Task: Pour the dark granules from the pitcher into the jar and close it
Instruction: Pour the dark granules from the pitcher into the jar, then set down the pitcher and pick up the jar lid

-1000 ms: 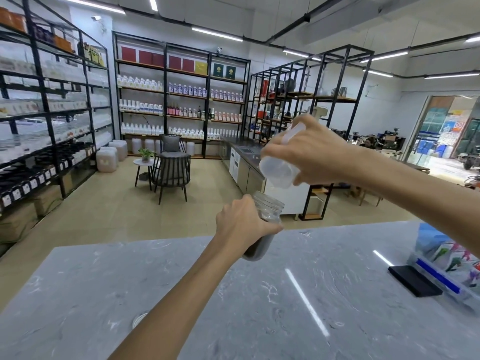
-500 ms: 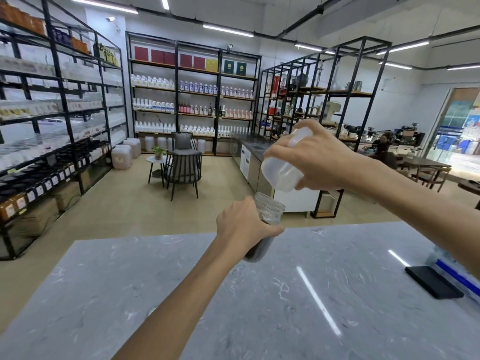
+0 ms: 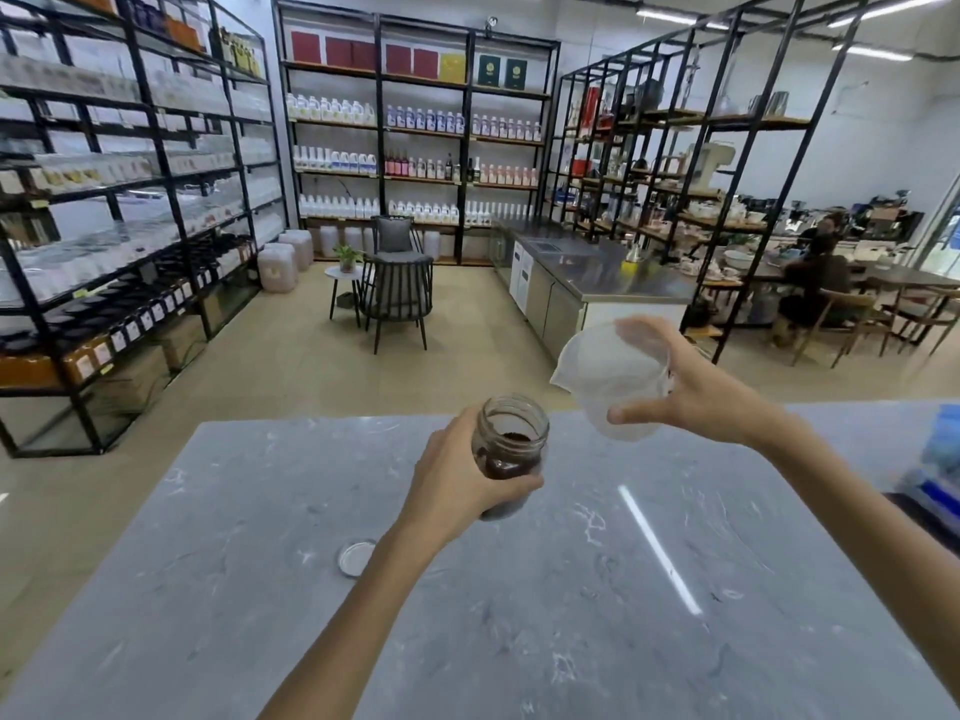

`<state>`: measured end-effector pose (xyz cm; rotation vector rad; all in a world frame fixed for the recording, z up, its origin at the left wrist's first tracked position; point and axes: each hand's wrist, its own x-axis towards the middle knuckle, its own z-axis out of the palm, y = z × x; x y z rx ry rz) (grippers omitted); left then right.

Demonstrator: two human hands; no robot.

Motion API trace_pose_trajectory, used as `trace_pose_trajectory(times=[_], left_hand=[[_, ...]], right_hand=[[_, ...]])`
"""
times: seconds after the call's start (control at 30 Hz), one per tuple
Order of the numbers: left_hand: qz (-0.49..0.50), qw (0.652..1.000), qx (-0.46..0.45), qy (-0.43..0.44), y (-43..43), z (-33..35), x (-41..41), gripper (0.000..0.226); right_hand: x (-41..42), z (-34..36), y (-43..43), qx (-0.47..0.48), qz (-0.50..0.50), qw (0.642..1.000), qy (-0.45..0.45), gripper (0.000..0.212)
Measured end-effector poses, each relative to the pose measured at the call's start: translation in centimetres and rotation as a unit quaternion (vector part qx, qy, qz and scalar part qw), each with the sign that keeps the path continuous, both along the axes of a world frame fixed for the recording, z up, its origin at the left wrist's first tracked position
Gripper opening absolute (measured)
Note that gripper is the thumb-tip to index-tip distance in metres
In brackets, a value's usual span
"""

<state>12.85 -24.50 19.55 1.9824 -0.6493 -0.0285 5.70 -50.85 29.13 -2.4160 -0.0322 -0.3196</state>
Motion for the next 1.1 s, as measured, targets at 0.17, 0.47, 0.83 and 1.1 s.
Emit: trace_pose_trajectory(times=[0.17,0.47,0.83,1.1], left_hand=[[0.023,0.995,-0.065,0.065,4.1,-8.1,-2.2,0.072],[0.054,0.98,-0.059,0.182,9.0,-20.0,-7.3,0.081],[0.028,0.977,-0.006,0.211,11.1,-23.9,-8.7,0.088],[0.001,0.977,0.025,0.211,11.8,-25.5,-8.5,0.088]], right_hand=[[-2.6,-11.4,-0.3,0.223,-0.026,0.973,0.051,0.097],[-8.3,-29.8,7.1,0.352,-0.077,0.925,0.123,0.091],[-12.2,-35.7,10.3,0.314,-0.079,0.935,0.148,0.09],[-12.7,-34.3,10.3,0.334,-0.046,0.921,0.194,0.104]])
